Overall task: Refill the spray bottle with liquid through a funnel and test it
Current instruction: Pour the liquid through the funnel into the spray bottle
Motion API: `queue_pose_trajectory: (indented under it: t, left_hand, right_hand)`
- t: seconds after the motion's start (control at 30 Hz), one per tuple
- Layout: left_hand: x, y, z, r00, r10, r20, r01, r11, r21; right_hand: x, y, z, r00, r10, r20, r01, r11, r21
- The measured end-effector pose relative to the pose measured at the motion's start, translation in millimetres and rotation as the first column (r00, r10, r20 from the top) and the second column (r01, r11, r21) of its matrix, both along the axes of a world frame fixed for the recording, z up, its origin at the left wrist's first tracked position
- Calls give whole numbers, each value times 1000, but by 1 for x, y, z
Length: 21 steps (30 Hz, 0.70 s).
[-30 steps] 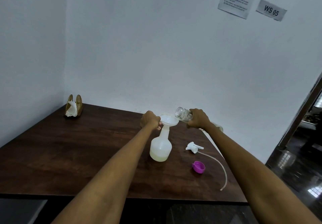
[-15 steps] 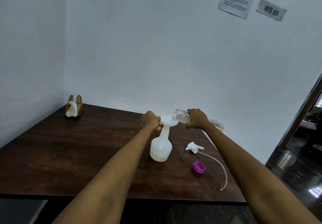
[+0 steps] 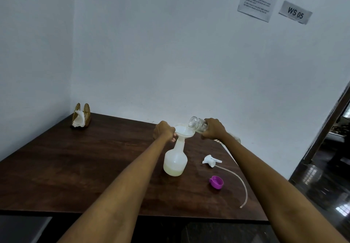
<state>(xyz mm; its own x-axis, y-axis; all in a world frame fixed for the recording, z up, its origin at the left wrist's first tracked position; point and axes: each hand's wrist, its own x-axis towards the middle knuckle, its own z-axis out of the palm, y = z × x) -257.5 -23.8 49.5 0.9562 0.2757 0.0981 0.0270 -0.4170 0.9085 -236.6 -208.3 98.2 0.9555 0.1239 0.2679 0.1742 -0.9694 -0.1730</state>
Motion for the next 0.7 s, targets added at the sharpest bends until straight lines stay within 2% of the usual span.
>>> queue_pose_trajectory:
  t: [0.27, 0.57, 0.7]
  left_hand:
    - [0, -1, 1, 1000, 4, -5, -4, 1000, 11]
    - [-1, 0, 0, 1000, 1, -5, -1, 1000, 19]
    - [-3, 0, 1, 1000, -3, -5, 3, 1000, 17]
  right_hand:
    - [-7, -3, 1, 999, 10, -46, -6, 996, 88]
    - [-7, -2, 0, 997, 32, -64, -27, 997, 67]
    - [-4, -2, -3, 1000, 18, -25, -18, 1000, 14]
